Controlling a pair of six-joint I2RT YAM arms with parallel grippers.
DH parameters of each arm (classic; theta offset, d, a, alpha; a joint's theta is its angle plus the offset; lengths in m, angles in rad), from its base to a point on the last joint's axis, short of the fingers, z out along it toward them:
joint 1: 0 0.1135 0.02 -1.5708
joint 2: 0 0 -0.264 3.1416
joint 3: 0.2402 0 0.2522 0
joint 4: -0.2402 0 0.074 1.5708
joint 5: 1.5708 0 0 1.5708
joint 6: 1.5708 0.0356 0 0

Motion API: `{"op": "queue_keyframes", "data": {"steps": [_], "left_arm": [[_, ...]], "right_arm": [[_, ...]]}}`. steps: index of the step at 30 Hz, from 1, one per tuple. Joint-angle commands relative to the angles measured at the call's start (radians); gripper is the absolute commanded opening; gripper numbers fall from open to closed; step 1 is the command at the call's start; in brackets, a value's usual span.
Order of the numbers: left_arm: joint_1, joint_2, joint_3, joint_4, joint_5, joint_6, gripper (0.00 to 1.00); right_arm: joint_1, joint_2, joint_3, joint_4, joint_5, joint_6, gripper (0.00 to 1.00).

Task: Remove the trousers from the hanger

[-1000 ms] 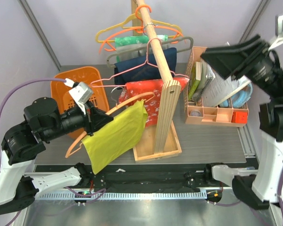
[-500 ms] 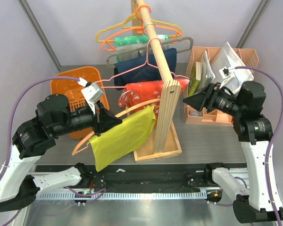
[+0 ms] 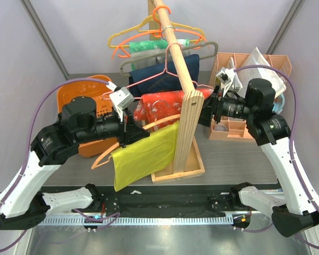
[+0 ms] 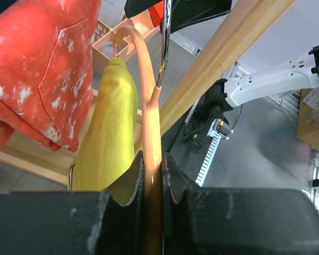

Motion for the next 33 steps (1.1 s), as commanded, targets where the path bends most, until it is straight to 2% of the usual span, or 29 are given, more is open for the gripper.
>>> {"op": "queue_keyframes", "data": {"steps": [1,6,8,9,11,15,17,20,21,24,26,29,33], "left_arm": [[0.001,-0.042,0.064,0.171,0.034,0.004,0.0],[0.003,-0.057,0.07,0.127,-0.016,-0.002,0.0],[0.001,-0.069,0.08,0.089,-0.091,-0.023,0.0],[0.003,-0.074,0.08,0.076,-0.125,-0.033,0.0],[0.001,-0.1,0.071,0.049,-0.194,-0.053,0.0],[0.001,-0.148,0.028,0.056,-0.207,-0.073,0.0],[0.003,-0.16,0.021,0.049,-0.21,-0.074,0.0],[0.003,-0.168,0.022,0.032,-0.221,-0.082,0.0],[0.003,-0.169,0.025,0.026,-0.221,-0.086,0.0],[0.003,-0.171,0.024,-0.002,-0.221,-0.086,0.0],[0.003,-0.175,0.019,-0.007,-0.224,-0.085,0.0],[0.001,-0.185,0.005,0.004,-0.221,-0.077,0.0],[0.001,-0.186,-0.005,0.006,-0.23,-0.079,0.0]], "right_arm": [[0.008,0.0,0.077,0.04,0.009,-0.067,0.66],[0.008,-0.023,0.071,0.034,0.095,-0.019,0.67],[0.008,-0.026,0.081,0.016,0.163,0.066,0.68],[0.008,-0.03,0.101,0.002,0.256,0.103,0.68],[0.008,-0.053,0.115,0.02,0.286,0.22,0.71],[0.008,-0.09,0.236,0.036,0.366,0.358,0.71],[0.008,-0.102,0.28,-0.01,0.438,0.399,0.7],[0.008,-0.099,0.389,-0.224,0.503,0.397,0.65],[0.008,-0.109,0.384,-0.318,0.504,0.397,0.6],[0.008,-0.2,0.263,-0.397,0.492,0.413,0.54],[0.008,-0.274,0.133,-0.403,0.434,0.429,0.54],[0.008,-0.294,0.043,-0.461,0.4,0.381,0.54],[0.008,-0.294,0.049,-0.555,0.489,0.325,0.57]]}}
